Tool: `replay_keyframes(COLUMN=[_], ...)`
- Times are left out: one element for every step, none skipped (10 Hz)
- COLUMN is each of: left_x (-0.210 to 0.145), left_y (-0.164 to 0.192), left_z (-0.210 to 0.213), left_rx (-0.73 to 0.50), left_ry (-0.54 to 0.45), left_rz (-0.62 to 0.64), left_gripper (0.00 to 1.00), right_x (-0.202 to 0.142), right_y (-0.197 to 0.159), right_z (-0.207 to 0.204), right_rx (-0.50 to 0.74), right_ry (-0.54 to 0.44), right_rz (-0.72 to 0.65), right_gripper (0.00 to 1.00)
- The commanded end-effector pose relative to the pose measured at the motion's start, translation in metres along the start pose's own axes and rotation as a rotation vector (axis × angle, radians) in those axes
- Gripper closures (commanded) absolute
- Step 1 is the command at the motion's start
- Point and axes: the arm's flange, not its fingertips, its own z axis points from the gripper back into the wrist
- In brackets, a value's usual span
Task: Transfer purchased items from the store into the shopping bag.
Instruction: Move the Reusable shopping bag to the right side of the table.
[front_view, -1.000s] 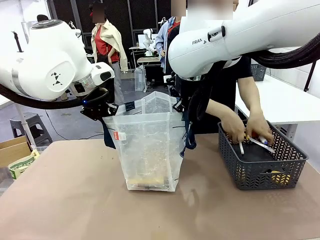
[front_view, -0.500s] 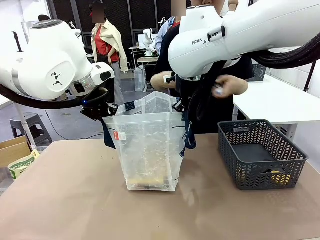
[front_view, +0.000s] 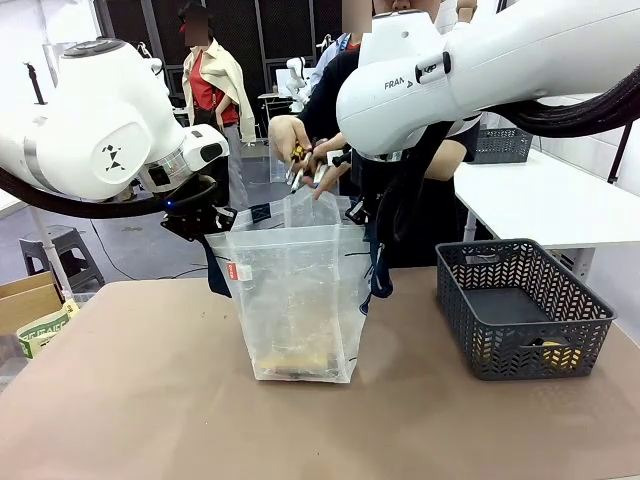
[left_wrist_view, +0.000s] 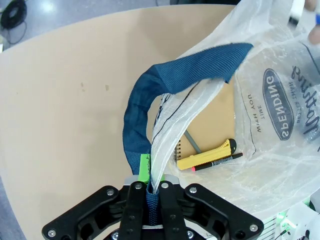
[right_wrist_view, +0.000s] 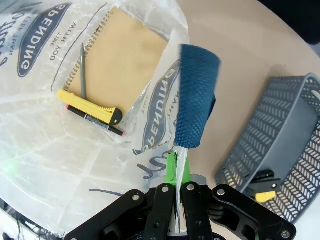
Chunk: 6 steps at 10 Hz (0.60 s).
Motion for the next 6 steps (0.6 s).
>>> replay_keyframes(left_x=[-0.0002,-0.0002,-0.0002,-0.0002,-0.0002,-0.0002], left_y=[0.0032,0.0032,0.0032,0.0032,0.0032,0.0032], left_z=[0.002,0.002,0.002,0.002,0.002,0.002], left_rx=[0.015,0.015,0.015,0.015,0.015,0.015], left_ry=[-0.009,-0.009,-0.009,-0.009,-0.009,-0.009], left_rz=[-0.006,-0.006,-0.006,-0.006,-0.006,-0.006], left_gripper=[1.0,1.0,1.0,1.0,1.0,1.0], right_x=[-0.0013,-0.0013,-0.0013,-0.0013,-0.0013,-0.0013], right_y=[-0.0012,-0.0012,-0.0012,-0.0012,-0.0012,-0.0012], right_z=[-0.0002,-0.0002,-0.0002,-0.0002,-0.0002,-0.0002], right_rx=[-0.001,-0.001,-0.001,-0.001,-0.001,-0.001], right_ry=[0.001,0.001,0.001,0.001,0.001,0.001], right_rz=[-0.002,-0.002,-0.002,-0.002,-0.002,-0.002], right_gripper=[1.0,1.0,1.0,1.0,1.0,1.0])
